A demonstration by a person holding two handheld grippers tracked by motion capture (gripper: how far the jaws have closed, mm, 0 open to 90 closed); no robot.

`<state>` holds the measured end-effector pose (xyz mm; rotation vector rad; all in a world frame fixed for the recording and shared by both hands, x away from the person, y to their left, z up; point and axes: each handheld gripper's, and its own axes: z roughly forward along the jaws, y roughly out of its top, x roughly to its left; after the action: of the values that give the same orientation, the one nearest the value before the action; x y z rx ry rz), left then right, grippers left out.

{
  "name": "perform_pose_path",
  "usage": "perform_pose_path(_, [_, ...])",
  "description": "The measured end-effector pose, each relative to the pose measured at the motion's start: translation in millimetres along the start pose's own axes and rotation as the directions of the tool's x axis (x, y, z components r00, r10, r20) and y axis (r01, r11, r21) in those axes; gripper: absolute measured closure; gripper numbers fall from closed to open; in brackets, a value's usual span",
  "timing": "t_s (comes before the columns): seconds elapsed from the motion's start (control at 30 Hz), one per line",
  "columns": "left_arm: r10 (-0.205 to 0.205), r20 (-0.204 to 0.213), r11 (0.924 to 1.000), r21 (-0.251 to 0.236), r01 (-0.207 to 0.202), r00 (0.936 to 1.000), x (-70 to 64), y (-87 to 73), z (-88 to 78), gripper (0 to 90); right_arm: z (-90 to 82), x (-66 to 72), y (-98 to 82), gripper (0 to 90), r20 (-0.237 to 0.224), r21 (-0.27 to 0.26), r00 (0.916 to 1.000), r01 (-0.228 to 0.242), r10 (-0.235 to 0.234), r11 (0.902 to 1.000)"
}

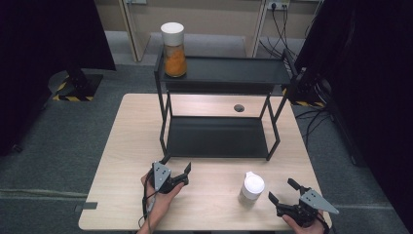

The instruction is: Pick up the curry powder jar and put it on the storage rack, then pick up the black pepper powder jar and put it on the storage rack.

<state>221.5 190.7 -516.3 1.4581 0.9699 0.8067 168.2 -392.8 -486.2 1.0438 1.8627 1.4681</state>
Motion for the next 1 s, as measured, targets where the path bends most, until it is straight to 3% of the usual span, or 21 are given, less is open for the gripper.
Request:
perform_pose_path(0.23, [-0.014, 0.001, 0.9999, 0.0, 0.014, 0.9999, 1.0, 0.1, 0.0, 15.1, -2.5, -3.4, -1.3, 5.6, -0.038, -0.01, 0.9993, 0.008, -0.008, 0.9999])
perform_pose_path(0.27, [-0.014, 0.001, 0.9999, 0.0, 0.014, 0.9999, 1.1, 0.1, 0.1, 15.1, -4.2, -4.7, -0.6, 5.6, -0.064, -0.015, 0.9979, 0.011, -0.012, 0.9998])
perform_pose_path(0.37, [-0.015, 0.002, 0.9999, 0.003, 0.015, 0.9999, 1.2, 0.6, 0.5, 15.1, -6.5, -3.5, 0.1, 5.6, -0.08, -0.024, 0.9966, 0.018, -0.019, 0.9996])
perform_pose_path(0.53, [-0.02, 0.004, 0.9998, -0.003, 0.02, 0.9998, 2.1, -0.5, -0.2, 15.0, -5.9, 0.1, 5.1, 5.5, -0.146, -0.047, 0.9884, 0.035, -0.041, 0.9983])
perform_pose_path(0.67, [-0.012, 0.008, 0.9999, 0.001, 0.012, 0.9999, 2.0, 0.2, 0.2, 15.0, 3.6, 6.9, 14.2, 5.3, -0.197, -0.057, 0.9785, 0.052, -0.062, 0.997])
perform_pose_path(1.0, [-0.014, 0.008, 0.9999, -0.002, 0.014, 0.9999, 2.1, -0.3, 0.0, 15.0, 27.1, 19.1, 28.1, 10.8, -0.234, -0.054, 0.9677, 0.084, -0.094, 0.995])
